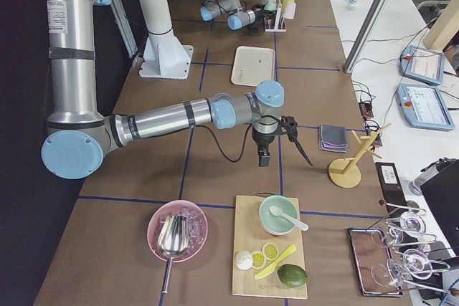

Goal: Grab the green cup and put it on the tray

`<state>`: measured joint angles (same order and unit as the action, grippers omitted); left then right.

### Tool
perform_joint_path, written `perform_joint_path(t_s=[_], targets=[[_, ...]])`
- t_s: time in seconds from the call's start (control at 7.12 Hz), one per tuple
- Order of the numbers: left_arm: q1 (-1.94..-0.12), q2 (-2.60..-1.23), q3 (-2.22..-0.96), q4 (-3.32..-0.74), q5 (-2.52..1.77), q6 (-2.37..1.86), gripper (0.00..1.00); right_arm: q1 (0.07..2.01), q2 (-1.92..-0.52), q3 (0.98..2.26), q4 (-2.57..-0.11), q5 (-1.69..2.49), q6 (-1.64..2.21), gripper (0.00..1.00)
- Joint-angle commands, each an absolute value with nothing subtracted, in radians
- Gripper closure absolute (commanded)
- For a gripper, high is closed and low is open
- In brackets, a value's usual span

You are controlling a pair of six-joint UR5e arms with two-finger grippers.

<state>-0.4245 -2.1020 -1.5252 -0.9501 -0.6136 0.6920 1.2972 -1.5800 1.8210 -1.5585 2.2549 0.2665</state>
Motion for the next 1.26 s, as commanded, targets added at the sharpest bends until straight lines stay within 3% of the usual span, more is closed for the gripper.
perform_joint_path(t_s=[0.0, 1.12], targets=[[-0.434, -2.103, -1.54, -0.956, -0.614, 0.693, 0.37, 1.298, -1.58, 1.821, -1.559, 2.255, 0.267, 0.0], [-0.442, -2.098, -1.597, -0.898, -0.607, 0.693, 0.35, 1.298, -1.577, 1.805, -1.557, 2.256, 0.267, 0.0]])
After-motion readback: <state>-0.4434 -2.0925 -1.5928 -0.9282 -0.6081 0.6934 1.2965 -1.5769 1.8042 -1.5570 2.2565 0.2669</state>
